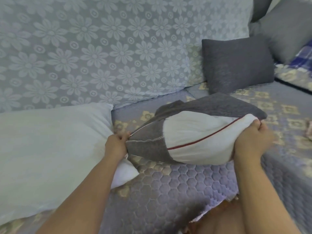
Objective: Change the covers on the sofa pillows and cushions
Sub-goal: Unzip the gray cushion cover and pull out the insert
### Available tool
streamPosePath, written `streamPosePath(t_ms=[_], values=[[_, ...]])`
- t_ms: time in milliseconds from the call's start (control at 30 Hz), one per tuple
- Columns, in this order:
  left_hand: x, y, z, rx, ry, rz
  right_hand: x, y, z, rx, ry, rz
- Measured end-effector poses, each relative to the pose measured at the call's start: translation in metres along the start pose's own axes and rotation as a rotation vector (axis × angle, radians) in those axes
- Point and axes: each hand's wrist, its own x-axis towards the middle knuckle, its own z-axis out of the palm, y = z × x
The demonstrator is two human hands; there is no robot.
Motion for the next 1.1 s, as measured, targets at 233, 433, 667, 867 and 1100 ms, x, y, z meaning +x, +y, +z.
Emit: streamPosePath(t_ms=[233,433,667,867,1100], values=[[-0.032,-0.001,0.0,-0.05,0.013,0.256,-0.023,0.017,-0.008,-0.378,-0.191,-0.066],[-0.135,0.006,0.02,0.139,-0.153,0.397,-0.086,0.047,-0.05,-0.374,-0.407,-0.106],[-0.132,-0.019,0.037,0.11,0.224,0.396,-0.111,0.001,-0.06,-0.335,-0.268,-0.387],[-0.113,-0.004,0.021,-0.058,0.048,0.288,-0.207,-0.009,-0.029,-0.684,-0.692,-0.987],[-0.094,0.009,-0.01,-0.024,-0.05,0.133,-0.171,0.013,0.005,-0.687,-0.585,-1.24]])
